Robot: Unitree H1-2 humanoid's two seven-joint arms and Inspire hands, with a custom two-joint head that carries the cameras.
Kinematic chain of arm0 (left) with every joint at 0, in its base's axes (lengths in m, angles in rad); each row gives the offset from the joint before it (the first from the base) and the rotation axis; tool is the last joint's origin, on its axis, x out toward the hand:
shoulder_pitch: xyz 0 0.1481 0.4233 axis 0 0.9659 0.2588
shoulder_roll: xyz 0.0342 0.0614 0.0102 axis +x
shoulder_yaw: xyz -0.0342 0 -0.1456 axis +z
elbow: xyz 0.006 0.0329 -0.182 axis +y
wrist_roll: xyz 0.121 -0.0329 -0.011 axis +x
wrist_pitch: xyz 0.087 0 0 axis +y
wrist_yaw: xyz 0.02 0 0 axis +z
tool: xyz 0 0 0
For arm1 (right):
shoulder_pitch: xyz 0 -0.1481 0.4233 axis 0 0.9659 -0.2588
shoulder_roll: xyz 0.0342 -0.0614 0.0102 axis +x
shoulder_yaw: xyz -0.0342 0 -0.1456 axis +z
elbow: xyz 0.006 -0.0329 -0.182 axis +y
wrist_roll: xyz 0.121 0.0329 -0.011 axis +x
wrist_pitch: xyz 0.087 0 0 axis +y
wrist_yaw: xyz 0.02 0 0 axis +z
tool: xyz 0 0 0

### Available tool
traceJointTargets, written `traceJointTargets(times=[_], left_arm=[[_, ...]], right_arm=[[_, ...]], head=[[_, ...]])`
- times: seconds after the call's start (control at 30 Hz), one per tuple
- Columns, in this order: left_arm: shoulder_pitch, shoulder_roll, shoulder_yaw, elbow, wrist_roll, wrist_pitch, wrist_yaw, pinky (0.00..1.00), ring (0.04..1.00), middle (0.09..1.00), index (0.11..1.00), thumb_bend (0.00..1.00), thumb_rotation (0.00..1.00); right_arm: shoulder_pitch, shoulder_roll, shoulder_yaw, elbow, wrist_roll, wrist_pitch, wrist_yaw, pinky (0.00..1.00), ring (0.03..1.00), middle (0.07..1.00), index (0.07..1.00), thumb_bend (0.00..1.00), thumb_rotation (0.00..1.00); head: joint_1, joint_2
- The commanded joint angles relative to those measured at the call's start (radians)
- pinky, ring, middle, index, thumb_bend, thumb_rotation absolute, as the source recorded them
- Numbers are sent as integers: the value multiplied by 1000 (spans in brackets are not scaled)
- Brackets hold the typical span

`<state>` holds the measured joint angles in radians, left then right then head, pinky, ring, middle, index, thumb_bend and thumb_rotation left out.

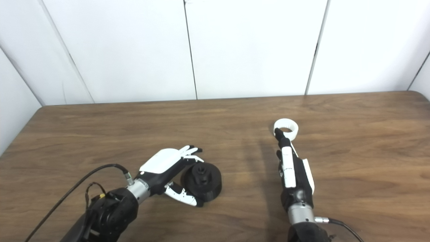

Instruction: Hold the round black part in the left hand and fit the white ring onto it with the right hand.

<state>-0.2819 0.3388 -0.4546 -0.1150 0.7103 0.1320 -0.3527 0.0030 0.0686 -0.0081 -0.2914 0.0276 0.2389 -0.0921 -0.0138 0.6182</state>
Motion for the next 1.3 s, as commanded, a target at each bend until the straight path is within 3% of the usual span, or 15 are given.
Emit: traceJointTargets(times=[0.0, 0.03, 0.1, 0.2, 0.27, 0.33, 0.4, 0.53, 0.63, 0.87, 1.27], left_arm=[[0, -2, -11, -16, 3, -23, -15, 882, 1000, 972, 727, 933, 400], [0, -3, -11, -13, 2, -25, -13, 882, 1000, 973, 728, 930, 396], [0, -4, -11, -7, 3, -28, -10, 878, 1000, 972, 729, 929, 397], [-1, -8, -10, 0, 2, -30, -11, 879, 1000, 970, 729, 929, 399], [-5, -8, -11, 4, 1, -32, -16, 880, 1000, 971, 735, 930, 404], [-7, -7, -11, 7, 3, -36, -16, 880, 1000, 972, 735, 928, 404], [-8, -9, -8, 11, 4, -38, -13, 882, 1000, 973, 734, 928, 401], [-7, -14, -3, 16, -2, -34, -16, 894, 1000, 971, 734, 931, 393], [-8, -15, -5, 26, 2, -45, -10, 890, 1000, 971, 733, 933, 400], [0, -16, 1, 36, -3, -63, 0, 880, 1000, 967, 730, 936, 394], [7, -16, 16, 29, -9, -68, -15, 882, 1000, 975, 739, 934, 406]], right_arm=[[-40, 4, -25, -55, 35, -23, 2, 1000, 1000, 964, 894, 596, 1000], [-52, -1, -52, -62, 51, -27, -7, 1000, 1000, 965, 887, 588, 985], [-74, -26, -90, -75, 56, -32, -16, 1000, 999, 960, 865, 582, 789], [-112, -88, -126, -89, 22, -36, -12, 972, 963, 936, 848, 611, 609], [-154, -178, -126, -94, -123, -15, -30, 860, 900, 900, 813, 678, 507], [-202, -272, -121, -94, -235, 20, -23, 849, 907, 899, 807, 708, 387], [-244, -342, -115, -86, -307, 61, -8, 814, 899, 893, 796, 767, 327], [-338, -493, -42, -39, -467, 139, 72, 794, 893, 885, 779, 857, 304], [-389, -543, 6, 18, -501, 167, 131, 841, 919, 899, 777, 892, 286], [-505, -597, 92, 233, -539, 123, 203, 837, 947, 900, 762, 945, 224], [-679, -650, 258, 558, -602, 68, 340, 997, 1000, 958, 801, 928, 256]], head=[[-1, 1], [-4, 1], [-4, 0], [-5, 1], [-10, 1], [-11, 0], [-15, -2], [-25, -6], [-34, -12], [-48, -20], [-49, -24]])
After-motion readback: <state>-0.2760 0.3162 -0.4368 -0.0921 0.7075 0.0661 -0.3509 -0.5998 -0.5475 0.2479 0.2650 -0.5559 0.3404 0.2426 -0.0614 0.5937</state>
